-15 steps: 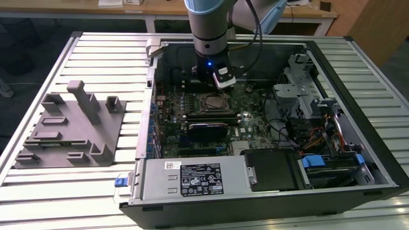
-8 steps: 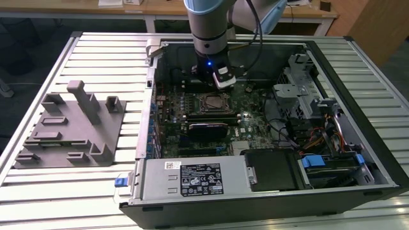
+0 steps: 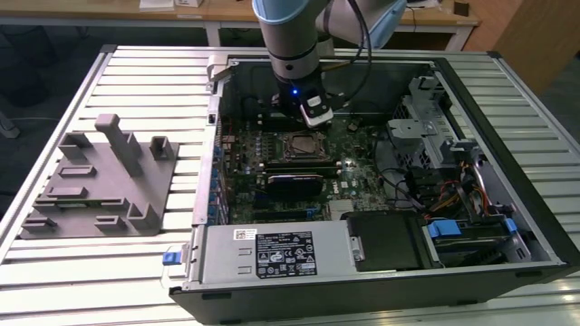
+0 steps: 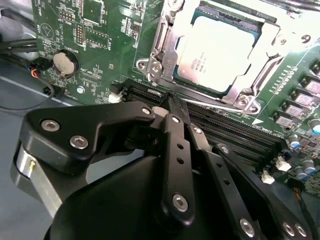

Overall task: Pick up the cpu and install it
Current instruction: 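Install the first cpu locking lever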

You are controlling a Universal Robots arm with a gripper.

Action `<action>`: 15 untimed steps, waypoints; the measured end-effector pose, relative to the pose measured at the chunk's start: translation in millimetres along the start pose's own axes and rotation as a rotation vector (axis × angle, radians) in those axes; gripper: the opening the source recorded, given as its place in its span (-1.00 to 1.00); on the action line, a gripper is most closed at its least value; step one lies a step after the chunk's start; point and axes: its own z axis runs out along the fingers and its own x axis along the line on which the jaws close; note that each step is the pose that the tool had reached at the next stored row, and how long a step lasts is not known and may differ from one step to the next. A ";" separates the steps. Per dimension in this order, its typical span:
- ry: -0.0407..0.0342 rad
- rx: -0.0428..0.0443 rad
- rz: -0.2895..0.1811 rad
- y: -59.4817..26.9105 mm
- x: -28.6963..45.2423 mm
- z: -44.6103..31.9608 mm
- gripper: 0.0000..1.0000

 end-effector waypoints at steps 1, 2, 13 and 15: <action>-0.0030 -0.0018 -0.001 -0.4 1.3 0.0 -0.79; -0.0037 -0.0039 0.000 -0.8 2.7 -0.1 -0.79; -0.0047 -0.0150 0.001 -2.4 6.6 2.2 -0.79; -0.0055 -0.0153 0.002 -2.7 6.7 2.5 -0.79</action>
